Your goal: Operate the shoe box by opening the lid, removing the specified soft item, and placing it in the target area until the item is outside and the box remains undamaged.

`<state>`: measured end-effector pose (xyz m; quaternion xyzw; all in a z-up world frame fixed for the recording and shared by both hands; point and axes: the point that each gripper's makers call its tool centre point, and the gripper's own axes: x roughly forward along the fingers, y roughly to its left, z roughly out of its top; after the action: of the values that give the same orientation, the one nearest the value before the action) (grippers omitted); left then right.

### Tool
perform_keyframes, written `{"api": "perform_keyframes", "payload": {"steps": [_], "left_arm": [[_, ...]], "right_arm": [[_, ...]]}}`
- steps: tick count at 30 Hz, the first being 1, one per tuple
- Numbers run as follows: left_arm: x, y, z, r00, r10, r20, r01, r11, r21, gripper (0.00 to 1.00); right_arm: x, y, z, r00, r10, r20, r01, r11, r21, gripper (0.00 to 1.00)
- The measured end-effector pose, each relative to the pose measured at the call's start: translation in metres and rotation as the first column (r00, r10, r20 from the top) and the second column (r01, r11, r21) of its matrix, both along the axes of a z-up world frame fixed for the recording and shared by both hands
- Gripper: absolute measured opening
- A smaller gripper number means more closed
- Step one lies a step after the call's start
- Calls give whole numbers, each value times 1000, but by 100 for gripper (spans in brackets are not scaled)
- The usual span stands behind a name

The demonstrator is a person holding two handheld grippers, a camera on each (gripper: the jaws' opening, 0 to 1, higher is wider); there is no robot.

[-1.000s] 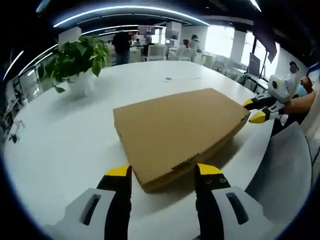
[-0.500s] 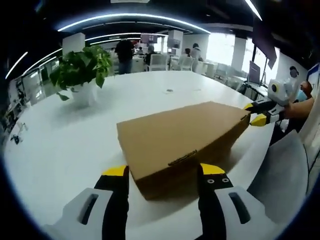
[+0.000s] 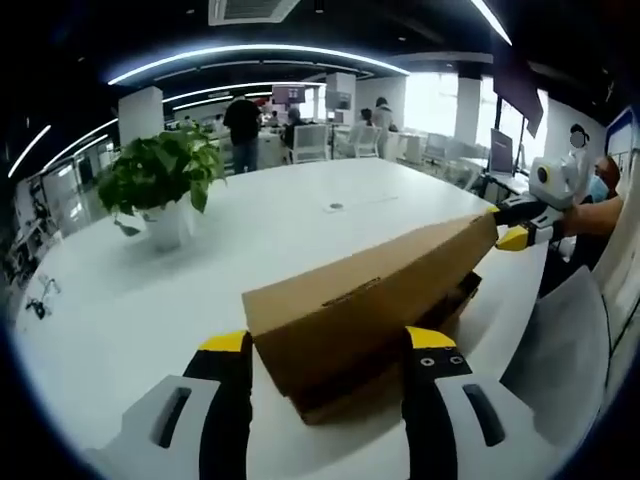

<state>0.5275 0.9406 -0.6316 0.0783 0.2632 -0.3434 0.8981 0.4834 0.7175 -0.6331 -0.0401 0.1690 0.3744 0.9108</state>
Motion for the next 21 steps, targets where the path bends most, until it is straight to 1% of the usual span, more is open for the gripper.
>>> {"api": "perform_keyframes", "payload": {"steps": [2, 3, 4, 8, 11, 16, 21], "left_arm": [[2, -1, 3, 1000, -4, 11, 4, 1000, 6, 60], [5, 0, 4, 1000, -8, 27, 7, 1000, 29, 59], [6, -1, 5, 1000, -9, 29, 8, 1000, 30, 59], [15, -1, 15, 999, -2, 43, 1, 1000, 13, 58], [23, -4, 23, 999, 2, 54, -2, 1000, -5, 60], [35, -6, 29, 997, 5, 73, -5, 1000, -4, 60], [46, -5, 34, 996, 11, 85, -11, 1000, -5, 58]], "right_arm": [[3, -1, 4, 1000, -3, 10, 3, 1000, 1, 31], [6, -2, 6, 1000, -5, 14, 5, 1000, 2, 31], [7, -2, 8, 1000, -5, 17, 5, 1000, 1, 31], [14, -3, 17, 999, -6, 37, 6, 1000, -3, 31], [21, -4, 22, 999, -12, 50, 13, 1000, -3, 31], [30, -6, 29, 998, -22, 66, 22, 1000, 2, 32], [40, -8, 34, 997, -26, 79, 26, 1000, 1, 31]]}}
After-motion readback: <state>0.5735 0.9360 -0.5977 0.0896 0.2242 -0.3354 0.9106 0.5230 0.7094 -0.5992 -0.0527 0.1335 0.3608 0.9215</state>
